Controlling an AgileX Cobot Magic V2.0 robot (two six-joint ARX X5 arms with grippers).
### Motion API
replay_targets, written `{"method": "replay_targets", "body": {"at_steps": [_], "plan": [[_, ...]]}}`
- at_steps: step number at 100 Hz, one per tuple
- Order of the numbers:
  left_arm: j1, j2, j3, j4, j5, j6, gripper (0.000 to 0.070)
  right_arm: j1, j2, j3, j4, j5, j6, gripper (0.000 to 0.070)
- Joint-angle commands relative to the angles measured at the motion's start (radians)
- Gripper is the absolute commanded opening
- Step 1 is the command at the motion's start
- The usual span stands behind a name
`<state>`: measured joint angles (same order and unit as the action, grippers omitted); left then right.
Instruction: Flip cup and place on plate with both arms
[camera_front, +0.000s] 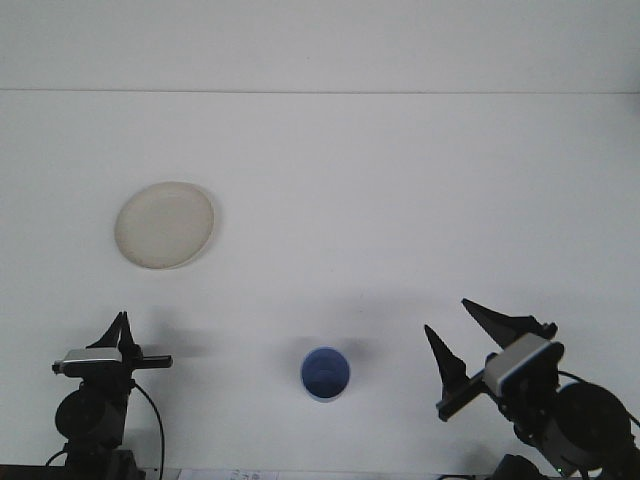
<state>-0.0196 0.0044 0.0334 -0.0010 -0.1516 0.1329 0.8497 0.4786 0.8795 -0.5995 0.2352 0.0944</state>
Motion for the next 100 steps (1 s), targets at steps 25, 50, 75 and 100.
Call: {"method": "replay_targets", "body": {"at_steps": [25,50,75,100], "plan": [[0.002,-0.001,-0.018,0.012,-0.002,-0.204,0.0016,0.009,-0.300,-0.194,0.061,0.002,0.018,0.0448],[0.002,-0.001,0.002,0.046,0.016,-0.545,0.0015,0.009,-0.307,-0.195,0.037,0.006,0.017,0.0448],[0.000,0.135,0.272,-0.069,0.191,-0.573,0.0017,0.009,-0.307,-0.195,0.027,0.009,0.013,0.0448],[-0.016,0.526,0.677,-0.294,0.530,-0.401,0.0556,0.009,-0.307,-0.195,0.020,0.009,0.008,0.0448]]}}
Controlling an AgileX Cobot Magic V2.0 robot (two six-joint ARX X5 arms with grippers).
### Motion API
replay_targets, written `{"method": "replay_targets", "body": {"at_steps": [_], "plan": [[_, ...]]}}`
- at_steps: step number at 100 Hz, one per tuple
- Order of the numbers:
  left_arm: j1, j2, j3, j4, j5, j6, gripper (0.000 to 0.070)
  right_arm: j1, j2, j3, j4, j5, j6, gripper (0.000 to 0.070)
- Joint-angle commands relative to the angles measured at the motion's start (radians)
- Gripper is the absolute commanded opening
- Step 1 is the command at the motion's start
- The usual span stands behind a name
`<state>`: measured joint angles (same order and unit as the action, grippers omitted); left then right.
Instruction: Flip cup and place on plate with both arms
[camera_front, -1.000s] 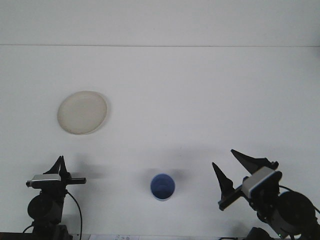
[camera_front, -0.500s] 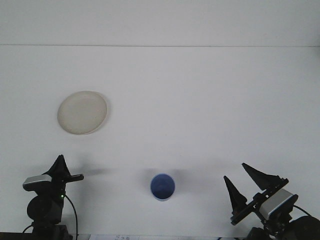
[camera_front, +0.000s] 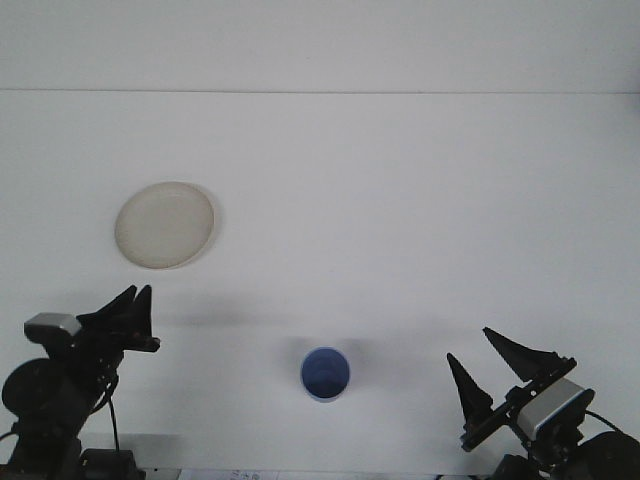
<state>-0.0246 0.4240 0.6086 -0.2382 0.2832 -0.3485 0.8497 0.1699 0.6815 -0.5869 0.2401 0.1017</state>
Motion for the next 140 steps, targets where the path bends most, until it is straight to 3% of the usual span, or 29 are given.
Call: {"method": "replay_targets", "body": {"at_steps": [1,16,33,42,62,84,99,124,131,140], "plan": [[-0.014,0.123,0.116,-0.069,0.109,0.085,0.0564,0.009,0.001,0.003,0.007,0.004,-0.001,0.0448],[-0.112,0.357,0.320,-0.245,0.277,0.158,0.0575,0.009,0.001,0.003,0.007,0.005,-0.014,0.0448],[-0.339,0.560,0.471,-0.389,0.290,0.245,0.0574,0.009,0.001,0.003,0.007,0.007,-0.021,0.0448],[-0.465,0.652,0.518,-0.431,0.255,0.288,0.0574,0.009,0.001,0.003,0.006,0.028,-0.024,0.0448],[-0.679,0.843,0.586,-0.476,0.051,0.315,0.0574,0.009,0.001,0.003,0.005,0.029,-0.024,0.0448],[-0.771,1.007,0.623,-0.471,0.012,0.332,0.0575,0.009,0.001,0.003,-0.014,0.029,-0.023,0.0448],[-0.795,1.083,0.626,-0.457,-0.065,0.341,0.0574,0.009,0.001,0.003,-0.020,0.029,-0.022,0.0448],[-0.819,1.181,0.626,-0.438,-0.067,0.346,0.0569,0.009,0.001,0.003,-0.019,0.031,-0.022,0.0448],[-0.827,1.195,0.626,-0.438,-0.067,0.363,0.0485,0.009,0.001,0.003,-0.020,0.031,-0.022,0.0448],[-0.834,1.198,0.626,-0.439,-0.070,0.372,0.0246,0.009,0.001,0.003,-0.020,0.031,-0.023,0.0448]]}}
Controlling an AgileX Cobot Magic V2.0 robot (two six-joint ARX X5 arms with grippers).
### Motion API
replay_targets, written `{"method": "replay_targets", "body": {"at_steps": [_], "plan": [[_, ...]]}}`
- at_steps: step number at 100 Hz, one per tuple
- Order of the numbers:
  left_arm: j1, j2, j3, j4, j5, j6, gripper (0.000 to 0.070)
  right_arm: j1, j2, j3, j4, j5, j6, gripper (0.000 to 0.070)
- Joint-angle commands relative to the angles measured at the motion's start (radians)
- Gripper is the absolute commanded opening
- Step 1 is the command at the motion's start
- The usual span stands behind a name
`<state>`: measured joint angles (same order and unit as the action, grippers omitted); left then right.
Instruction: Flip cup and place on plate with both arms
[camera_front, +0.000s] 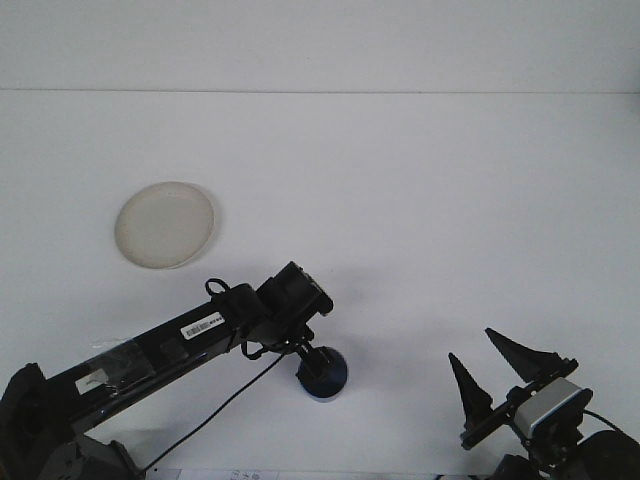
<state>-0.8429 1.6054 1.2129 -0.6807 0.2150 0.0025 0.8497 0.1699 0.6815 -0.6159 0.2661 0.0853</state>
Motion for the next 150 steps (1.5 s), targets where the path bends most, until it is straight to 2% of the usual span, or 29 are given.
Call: {"method": "replay_targets", "body": {"at_steps": [1,8,10,35,48,55,76,96,111,127,150], "plan": [[-0.016,0.016,0.022,0.004,-0.003,0.021,0.0218,0.009,0.001,0.003,0.010,0.005,-0.006,0.0448],[-0.024,0.015,0.023,0.001,-0.009,0.025,0.0029,0.008,0.001,0.003,0.010,0.005,-0.006,0.0448],[-0.024,0.013,0.023,-0.001,-0.010,0.025,0.0000,0.008,0.001,0.003,0.010,0.005,-0.006,0.0448],[-0.017,-0.031,0.053,-0.042,-0.025,0.047,0.0010,0.008,0.001,0.003,0.009,0.005,-0.006,0.0448],[0.019,-0.085,0.125,-0.118,-0.137,0.066,0.0008,0.008,0.001,0.003,0.009,0.005,-0.003,0.0448],[0.060,-0.122,0.169,-0.154,-0.171,0.080,0.0007,0.008,0.001,0.003,0.009,0.005,-0.003,0.0448],[0.298,-0.200,0.297,-0.222,-0.285,0.123,0.0004,0.008,0.001,0.003,0.010,0.004,0.023,0.0448],[0.620,-0.169,0.330,-0.167,-0.287,0.114,0.0004,0.008,0.001,0.003,0.010,0.003,0.033,0.0448],[0.792,-0.080,0.331,-0.110,-0.286,0.091,0.0006,0.008,0.001,0.003,0.010,0.000,0.051,0.0448],[0.885,0.020,0.331,-0.052,-0.285,0.079,0.0005,0.008,0.001,0.003,0.010,-0.003,0.058,0.0448],[0.922,0.129,0.331,-0.018,-0.280,0.080,0.0005,0.008,0.001,0.003,0.010,-0.003,0.057,0.0448]]}}
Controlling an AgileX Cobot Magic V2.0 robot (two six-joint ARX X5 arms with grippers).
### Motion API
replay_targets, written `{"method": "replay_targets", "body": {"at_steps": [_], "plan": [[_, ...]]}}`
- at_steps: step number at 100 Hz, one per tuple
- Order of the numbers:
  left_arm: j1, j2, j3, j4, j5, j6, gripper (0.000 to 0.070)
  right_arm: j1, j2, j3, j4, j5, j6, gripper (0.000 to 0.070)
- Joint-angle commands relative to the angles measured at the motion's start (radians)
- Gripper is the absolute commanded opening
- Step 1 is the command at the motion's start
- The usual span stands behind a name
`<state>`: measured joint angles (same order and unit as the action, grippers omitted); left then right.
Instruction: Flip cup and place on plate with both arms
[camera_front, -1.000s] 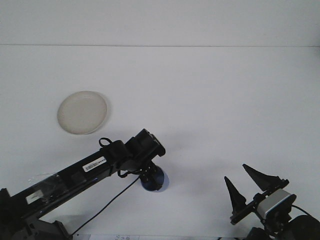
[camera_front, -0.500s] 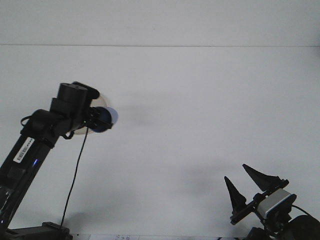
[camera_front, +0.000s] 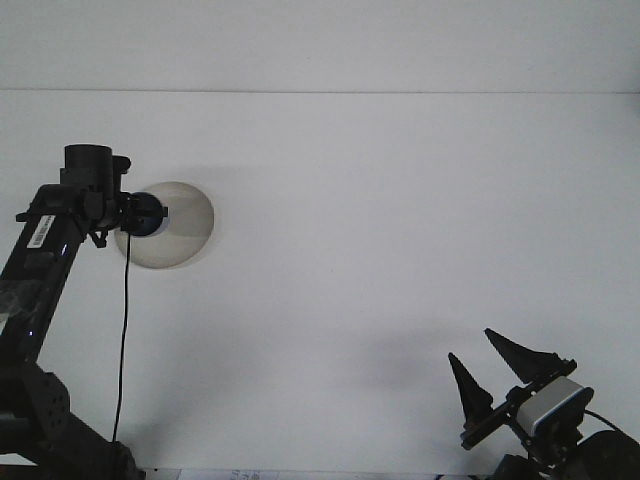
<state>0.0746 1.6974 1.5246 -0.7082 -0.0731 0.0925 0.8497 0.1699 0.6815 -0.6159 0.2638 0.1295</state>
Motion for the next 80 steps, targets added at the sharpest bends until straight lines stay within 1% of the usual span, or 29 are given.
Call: {"method": "replay_targets", "body": {"at_steps": [1,37,46,48,50,53,61,64,66,70,80], "plan": [[0.005,0.040,0.019,0.010,0.010,-0.010,0.0005,0.008,0.001,0.004,0.010,-0.001,0.013,0.0448],[0.006,0.135,0.019,0.025,0.031,-0.012,0.0007,0.008,0.002,0.003,0.010,0.003,0.013,0.0448],[0.007,0.135,0.019,0.049,0.031,-0.036,0.0030,0.008,0.002,0.003,0.010,0.003,0.013,0.0448],[0.007,0.134,0.019,0.053,0.031,-0.043,0.0049,0.008,0.002,0.003,0.010,0.003,0.013,0.0448],[0.007,0.134,0.019,0.055,0.031,-0.050,0.0081,0.008,0.002,0.003,0.010,0.003,0.013,0.0448],[0.007,0.133,0.022,0.056,0.031,-0.061,0.0148,0.008,0.002,0.004,0.010,0.003,0.013,0.0448],[0.006,0.133,0.030,0.052,0.031,-0.079,0.0395,0.008,0.002,0.004,0.010,0.004,0.013,0.0448],[0.006,0.133,0.035,0.050,0.031,-0.083,0.0473,0.008,0.002,0.003,0.010,0.004,0.013,0.0448],[0.006,0.133,0.040,0.048,0.031,-0.085,0.0511,0.008,0.002,0.003,0.010,0.004,0.013,0.0448],[0.006,0.132,0.049,0.043,0.031,-0.087,0.0553,0.008,0.002,0.004,0.010,0.004,0.013,0.0448],[0.006,0.130,0.090,0.007,0.031,-0.089,0.0554,0.008,0.002,0.004,0.010,0.004,0.012,0.0448]]}}
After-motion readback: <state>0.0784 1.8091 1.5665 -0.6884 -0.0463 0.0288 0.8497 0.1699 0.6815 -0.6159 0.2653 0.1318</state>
